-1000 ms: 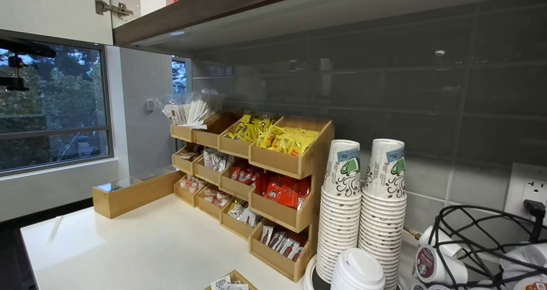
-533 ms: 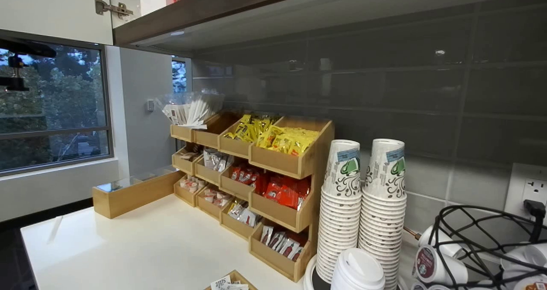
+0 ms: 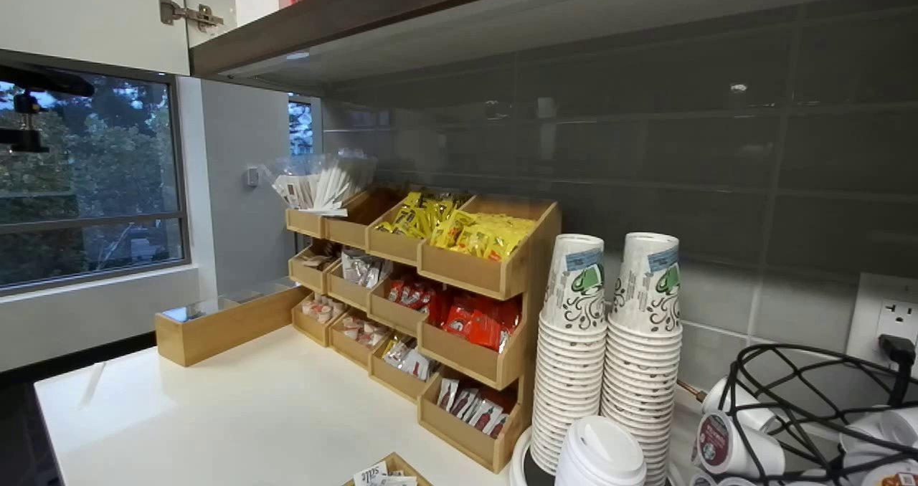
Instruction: Put the cup in the top cabinet
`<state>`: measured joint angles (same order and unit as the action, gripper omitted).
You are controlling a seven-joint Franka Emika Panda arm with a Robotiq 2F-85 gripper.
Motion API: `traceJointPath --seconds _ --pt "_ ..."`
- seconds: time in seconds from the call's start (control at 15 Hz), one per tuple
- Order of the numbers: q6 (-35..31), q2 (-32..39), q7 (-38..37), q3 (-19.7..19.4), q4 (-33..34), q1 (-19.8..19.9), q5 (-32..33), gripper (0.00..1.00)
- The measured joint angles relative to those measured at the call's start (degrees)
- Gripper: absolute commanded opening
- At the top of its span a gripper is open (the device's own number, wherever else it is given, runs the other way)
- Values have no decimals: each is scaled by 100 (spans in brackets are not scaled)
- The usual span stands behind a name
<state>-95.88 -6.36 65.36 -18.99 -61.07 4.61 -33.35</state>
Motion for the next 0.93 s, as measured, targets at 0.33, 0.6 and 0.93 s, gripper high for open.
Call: traceJointPath --seconds 0.33,0.6,0.93 --pt "169 -196 -1027 13 -1 129 881 100" --pt "1129 -427 -1495 19 -29 202 1548 100" --pt "2190 -683 -1569 -26 -238 263 1622 100"
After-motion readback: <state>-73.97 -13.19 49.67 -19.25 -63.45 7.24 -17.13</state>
